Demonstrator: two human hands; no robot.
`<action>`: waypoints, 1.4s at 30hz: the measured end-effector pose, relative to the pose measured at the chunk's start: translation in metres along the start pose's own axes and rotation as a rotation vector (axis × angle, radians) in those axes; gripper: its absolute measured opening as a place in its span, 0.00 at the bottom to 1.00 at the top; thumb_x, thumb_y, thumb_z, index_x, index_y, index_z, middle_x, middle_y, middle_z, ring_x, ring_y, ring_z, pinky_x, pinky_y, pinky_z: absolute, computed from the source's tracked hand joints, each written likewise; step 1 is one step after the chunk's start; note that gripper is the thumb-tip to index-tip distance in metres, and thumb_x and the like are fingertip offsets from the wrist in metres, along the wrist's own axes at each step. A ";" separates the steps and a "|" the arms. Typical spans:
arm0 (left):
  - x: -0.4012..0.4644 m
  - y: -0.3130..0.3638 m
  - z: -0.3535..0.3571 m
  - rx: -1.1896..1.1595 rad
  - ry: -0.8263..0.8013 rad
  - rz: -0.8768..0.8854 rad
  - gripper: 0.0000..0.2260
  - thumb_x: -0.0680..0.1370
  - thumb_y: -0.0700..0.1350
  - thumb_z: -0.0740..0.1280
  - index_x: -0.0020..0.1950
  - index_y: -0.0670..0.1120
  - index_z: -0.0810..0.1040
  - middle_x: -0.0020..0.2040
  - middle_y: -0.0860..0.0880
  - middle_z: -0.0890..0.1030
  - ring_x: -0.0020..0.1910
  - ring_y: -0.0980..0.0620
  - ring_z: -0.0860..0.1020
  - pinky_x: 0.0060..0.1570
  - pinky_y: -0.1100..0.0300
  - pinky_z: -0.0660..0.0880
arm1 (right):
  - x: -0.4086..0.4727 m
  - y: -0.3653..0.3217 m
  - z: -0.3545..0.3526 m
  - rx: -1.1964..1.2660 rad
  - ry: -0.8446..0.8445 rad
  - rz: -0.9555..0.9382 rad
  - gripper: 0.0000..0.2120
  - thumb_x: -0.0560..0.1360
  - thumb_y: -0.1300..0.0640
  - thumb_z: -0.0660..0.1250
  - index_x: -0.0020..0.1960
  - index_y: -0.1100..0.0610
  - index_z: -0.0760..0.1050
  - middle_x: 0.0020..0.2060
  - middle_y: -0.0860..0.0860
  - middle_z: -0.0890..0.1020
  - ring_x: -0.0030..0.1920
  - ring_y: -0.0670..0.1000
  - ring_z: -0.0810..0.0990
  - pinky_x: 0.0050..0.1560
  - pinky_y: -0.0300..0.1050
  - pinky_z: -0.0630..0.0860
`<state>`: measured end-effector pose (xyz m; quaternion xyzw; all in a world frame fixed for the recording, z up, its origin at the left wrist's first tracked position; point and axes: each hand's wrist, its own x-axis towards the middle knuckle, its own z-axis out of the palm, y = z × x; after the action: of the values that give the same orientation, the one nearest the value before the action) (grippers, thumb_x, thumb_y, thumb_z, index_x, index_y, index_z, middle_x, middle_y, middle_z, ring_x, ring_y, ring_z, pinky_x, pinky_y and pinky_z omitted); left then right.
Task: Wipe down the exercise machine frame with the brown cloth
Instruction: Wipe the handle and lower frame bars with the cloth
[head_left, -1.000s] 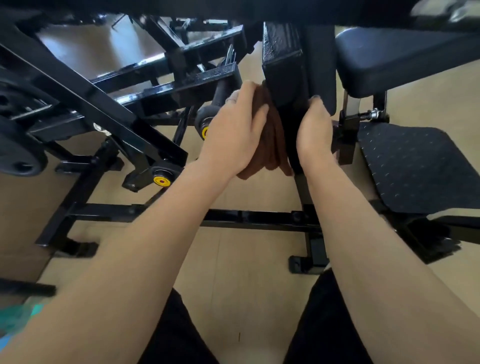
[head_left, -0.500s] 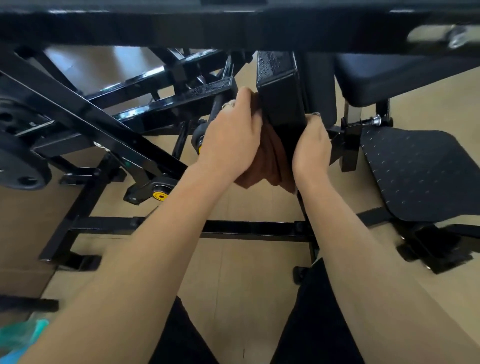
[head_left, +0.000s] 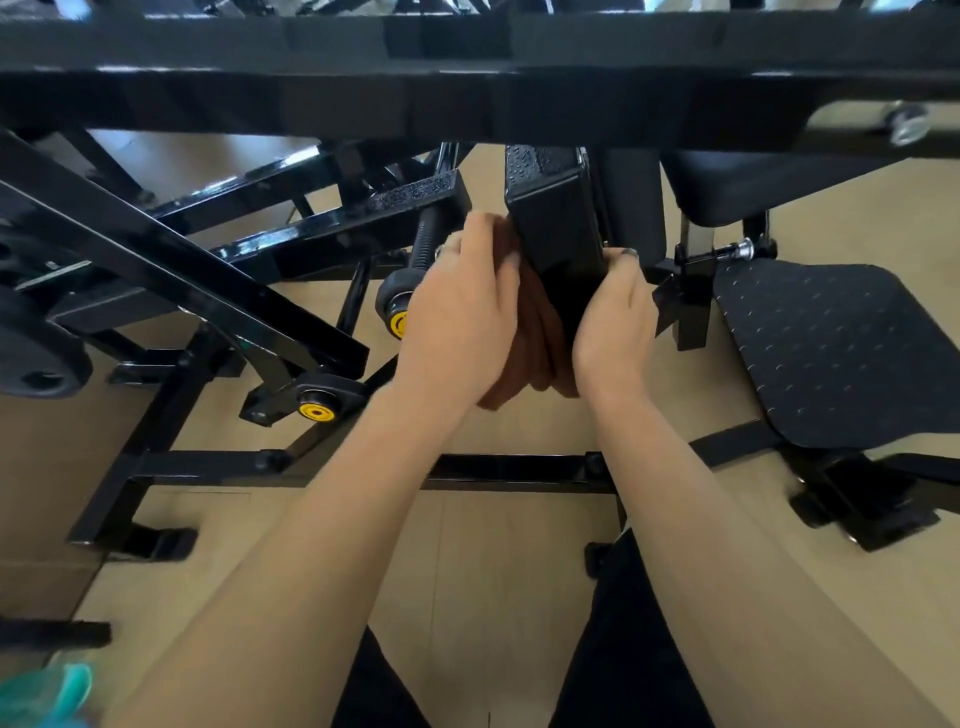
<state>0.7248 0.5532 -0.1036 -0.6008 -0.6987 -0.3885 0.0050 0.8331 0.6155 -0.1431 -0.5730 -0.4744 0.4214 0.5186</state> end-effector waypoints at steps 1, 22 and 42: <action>0.008 0.000 0.000 -0.017 0.005 -0.009 0.11 0.85 0.45 0.60 0.66 0.43 0.72 0.58 0.45 0.79 0.54 0.46 0.79 0.50 0.60 0.71 | 0.000 0.001 0.000 -0.002 0.003 -0.004 0.21 0.84 0.49 0.46 0.59 0.49 0.78 0.52 0.47 0.81 0.50 0.43 0.76 0.47 0.39 0.70; -0.049 -0.036 0.030 0.220 0.111 0.299 0.24 0.81 0.39 0.69 0.75 0.38 0.67 0.73 0.35 0.72 0.72 0.38 0.72 0.65 0.47 0.77 | -0.003 -0.001 0.003 -0.005 0.057 -0.017 0.21 0.80 0.45 0.45 0.53 0.44 0.77 0.43 0.36 0.78 0.44 0.32 0.75 0.38 0.29 0.68; -0.085 -0.096 0.026 0.411 0.001 0.467 0.29 0.72 0.32 0.78 0.70 0.37 0.72 0.74 0.37 0.72 0.76 0.40 0.67 0.74 0.45 0.67 | 0.001 0.002 -0.001 0.010 0.014 0.013 0.19 0.87 0.49 0.46 0.56 0.47 0.77 0.44 0.37 0.76 0.45 0.34 0.73 0.38 0.26 0.66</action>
<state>0.6791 0.4990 -0.2133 -0.7313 -0.6057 -0.2275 0.2158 0.8349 0.6166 -0.1445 -0.5764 -0.4651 0.4231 0.5219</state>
